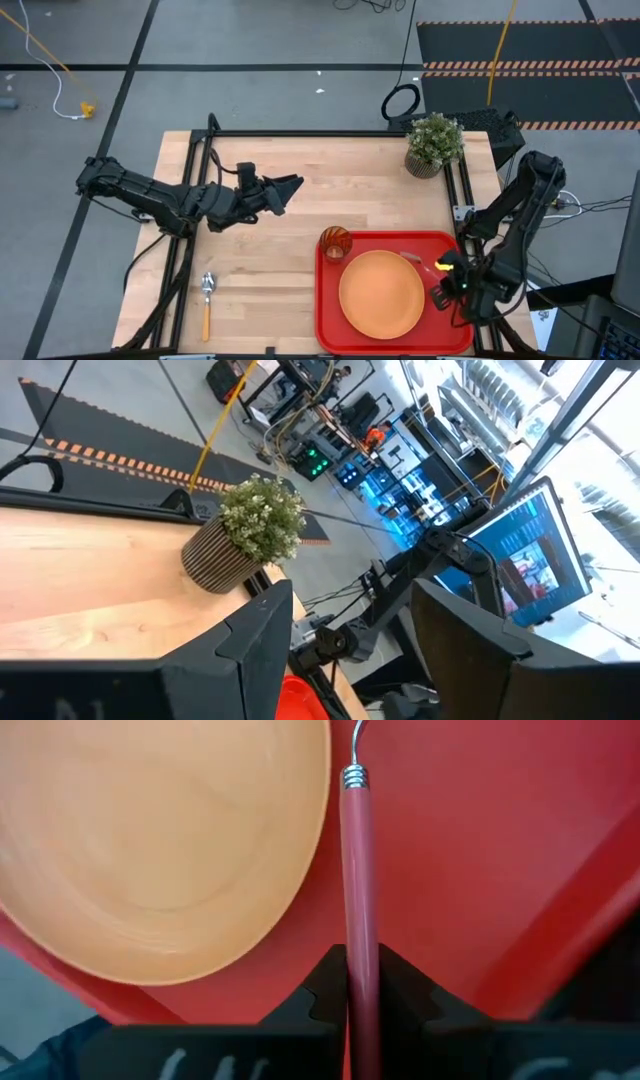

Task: Pick and place plate/cup/fork/spoon on tray
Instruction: Put the red fork on the red serving tray to the right of the orange plate

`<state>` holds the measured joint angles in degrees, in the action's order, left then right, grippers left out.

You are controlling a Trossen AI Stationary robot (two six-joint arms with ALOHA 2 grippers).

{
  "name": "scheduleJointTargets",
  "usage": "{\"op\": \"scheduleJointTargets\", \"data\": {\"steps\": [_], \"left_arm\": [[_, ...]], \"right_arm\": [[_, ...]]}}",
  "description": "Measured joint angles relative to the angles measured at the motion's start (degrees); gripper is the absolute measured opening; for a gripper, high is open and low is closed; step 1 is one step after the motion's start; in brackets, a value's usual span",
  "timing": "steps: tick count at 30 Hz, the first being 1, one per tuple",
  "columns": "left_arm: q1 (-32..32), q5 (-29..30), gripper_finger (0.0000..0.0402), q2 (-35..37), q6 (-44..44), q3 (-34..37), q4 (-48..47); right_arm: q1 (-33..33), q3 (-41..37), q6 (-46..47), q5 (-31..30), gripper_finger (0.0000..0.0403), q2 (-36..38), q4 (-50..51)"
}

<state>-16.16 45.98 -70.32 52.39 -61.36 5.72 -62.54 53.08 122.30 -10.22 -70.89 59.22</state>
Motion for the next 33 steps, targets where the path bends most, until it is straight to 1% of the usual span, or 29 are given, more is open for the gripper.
{"op": "scheduleJointTargets", "data": {"steps": [3,6,13,20,24,26,29,31,33], "left_arm": [[0.00,-0.02,0.0207,0.00,0.30,0.00,0.02],[-0.18,-0.02,0.0207,0.00,0.44,0.00,0.02],[-0.81,-0.05,0.0207,0.00,0.93,0.00,0.04],[-0.80,-0.04,0.0207,0.00,1.08,0.00,0.04],[-0.52,-0.02,0.0207,0.00,1.08,0.00,0.04],[-0.52,-0.02,0.0207,0.00,1.04,0.00,0.04],[-0.37,-0.02,0.0207,0.00,0.82,0.00,0.03],[-0.37,-0.02,0.0207,0.00,0.82,0.00,0.03],[-0.37,-0.02,0.0207,0.00,0.82,0.00,0.04]], "right_arm": [[0.07,-3.47,0.22,0.18,0.0017,0.02,-4.29],[0.49,-5.51,0.29,1.17,0.0017,0.02,-5.95],[0.66,-7.07,0.40,1.49,0.0017,0.04,-5.97],[0.70,-8.25,0.61,1.53,0.0027,0.04,-6.19],[0.75,-9.63,0.48,3.22,0.0037,0.07,-9.09],[0.74,-10.99,0.47,4.38,0.0045,0.07,-12.11],[0.74,-12.89,0.49,4.57,0.0059,0.04,-16.50],[0.92,-13.65,0.63,4.60,0.0069,0.04,-18.20],[1.11,-13.93,0.63,5.89,0.0079,0.04,-18.58]]}}
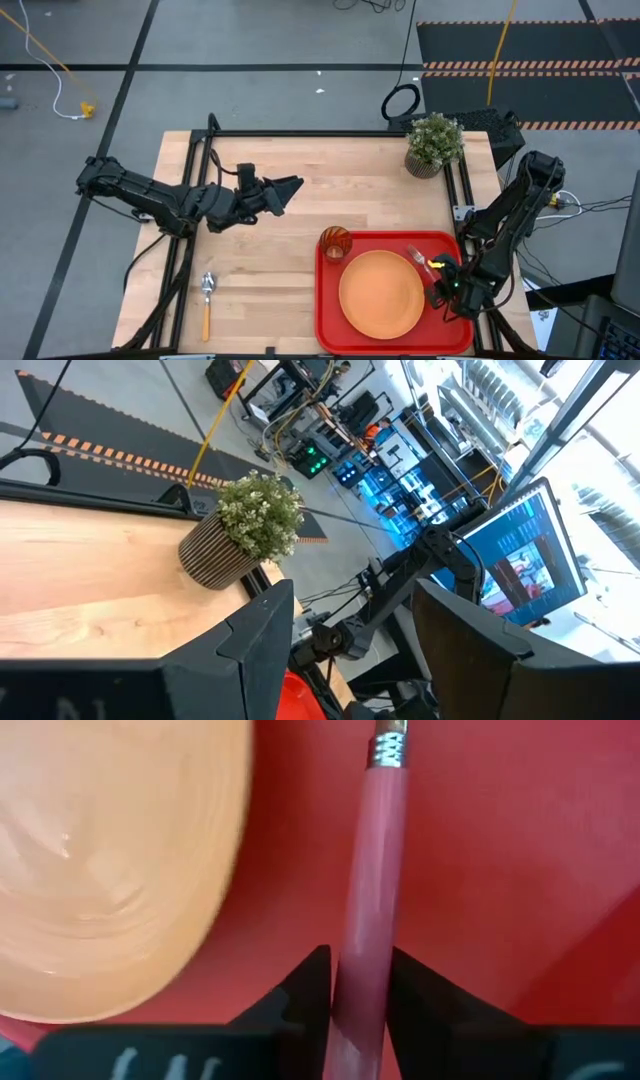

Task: Pick and place plate/cup/fork/spoon on tray
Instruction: Put the red fork on the red serving tray to the right of the orange plate

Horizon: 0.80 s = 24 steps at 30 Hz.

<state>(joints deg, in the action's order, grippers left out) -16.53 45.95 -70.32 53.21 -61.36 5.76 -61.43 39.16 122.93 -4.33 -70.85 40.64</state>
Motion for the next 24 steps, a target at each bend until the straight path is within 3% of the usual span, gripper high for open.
{"op": "scheduleJointTargets", "data": {"steps": [13,20,24], "left_arm": [[0.00,0.02,0.0207,0.00,0.09,0.00,0.00],[0.00,0.02,0.0207,0.00,0.14,0.00,0.00],[0.00,0.02,0.0207,0.00,0.27,0.00,0.02]], "right_arm": [[0.68,-0.02,-0.47,3.24,0.0156,5.13,-0.77],[3.72,-0.02,-0.64,2.68,0.0144,11.09,9.06],[4.53,-0.46,-1.79,-3.32,0.0123,11.56,12.33]]}}
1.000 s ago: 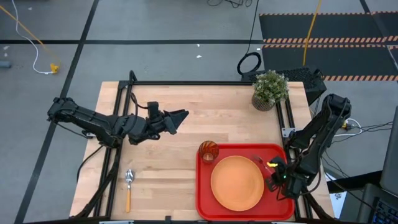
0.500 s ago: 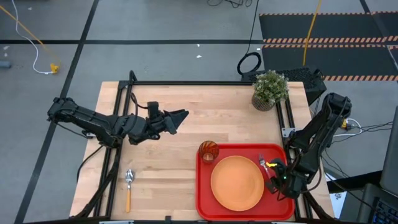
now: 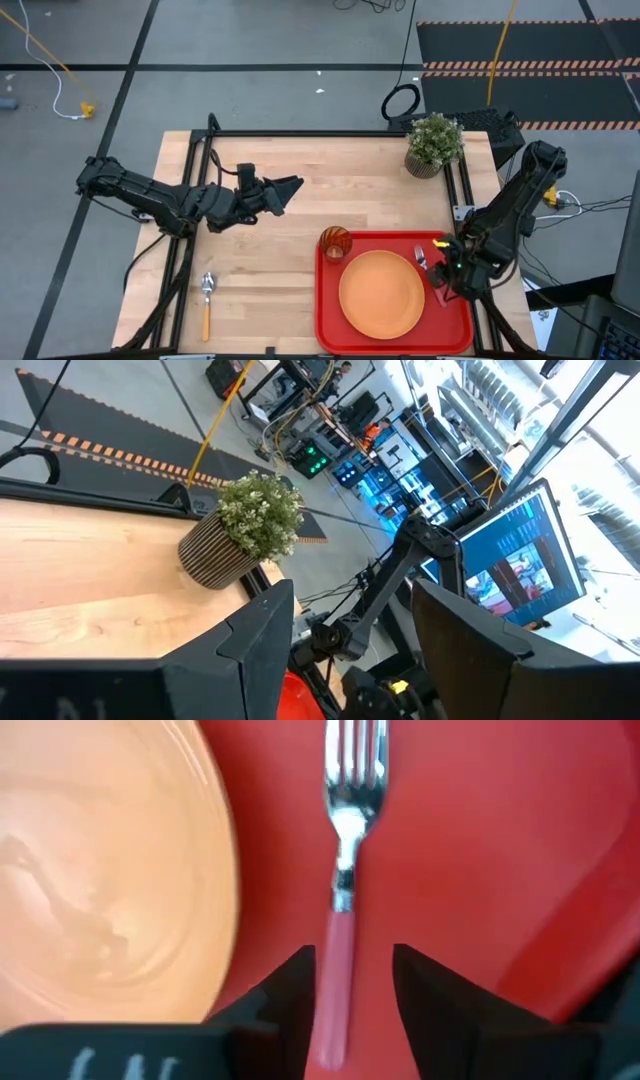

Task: Pick and place plate/cup/fork/spoon on tray
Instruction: Put the red fork on the red serving tray to the right of the orange plate

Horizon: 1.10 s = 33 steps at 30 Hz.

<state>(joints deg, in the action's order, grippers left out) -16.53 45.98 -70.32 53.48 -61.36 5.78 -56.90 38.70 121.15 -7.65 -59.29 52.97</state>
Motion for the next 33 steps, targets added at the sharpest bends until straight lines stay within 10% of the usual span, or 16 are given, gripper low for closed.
{"op": "scheduleJointTargets", "data": {"steps": [15,33], "left_arm": [[-1.88,-0.09,0.0207,0.00,0.85,0.00,0.26],[-1.92,-0.09,0.0207,0.00,-0.71,0.00,0.28]], "right_arm": [[-0.07,-10.71,-0.31,1.87,0.0005,-0.07,-16.35],[-0.09,-10.64,1.01,1.89,0.0001,-6.57,-29.23]]}}
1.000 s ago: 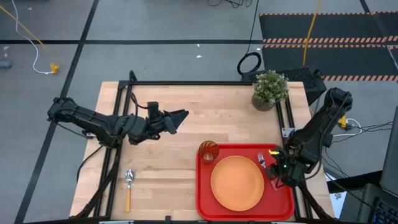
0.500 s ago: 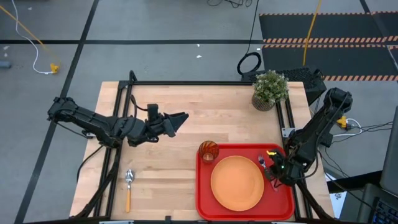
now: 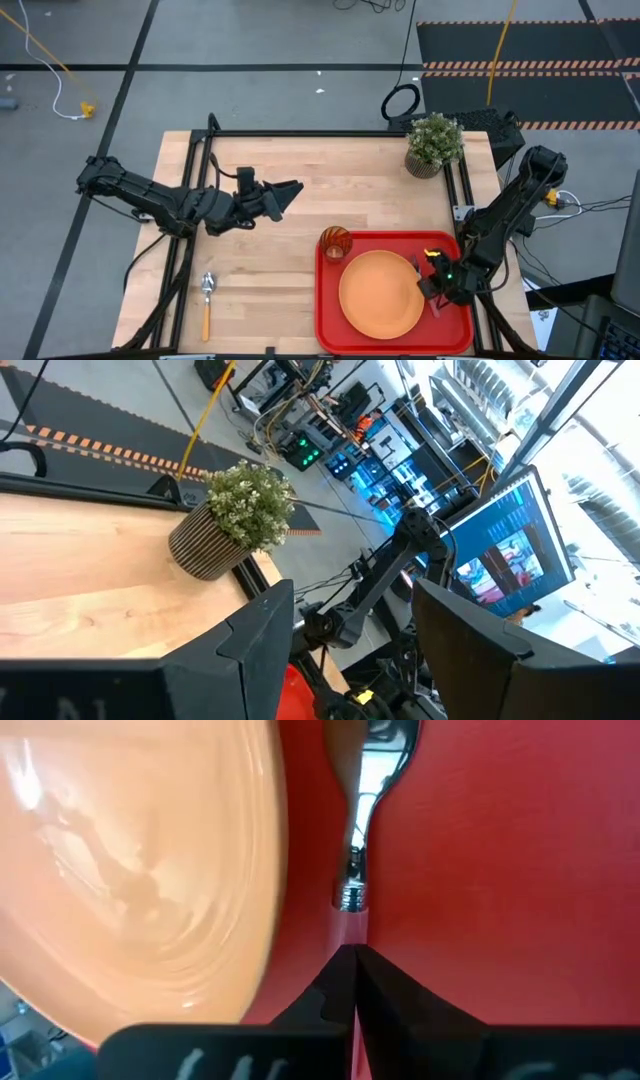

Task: Pick and place plate/cup/fork/spoon on tray
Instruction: Put the red fork on the red serving tray to the right of the orange plate

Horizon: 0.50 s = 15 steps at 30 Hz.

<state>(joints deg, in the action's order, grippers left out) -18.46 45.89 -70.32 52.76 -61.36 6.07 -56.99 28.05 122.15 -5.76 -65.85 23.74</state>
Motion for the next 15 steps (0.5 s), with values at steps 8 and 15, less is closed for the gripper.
{"op": "scheduleJointTargets", "data": {"steps": [8,15], "left_arm": [[0.02,0.00,0.0207,0.00,-0.12,0.00,-0.35],[0.04,-0.41,0.0207,0.00,-0.10,0.00,-0.33]], "right_arm": [[-0.39,-0.11,1.43,1.55,0.0001,-0.29,-3.46],[-1.91,1.11,1.67,1.74,0.0001,-0.30,-4.83]]}}
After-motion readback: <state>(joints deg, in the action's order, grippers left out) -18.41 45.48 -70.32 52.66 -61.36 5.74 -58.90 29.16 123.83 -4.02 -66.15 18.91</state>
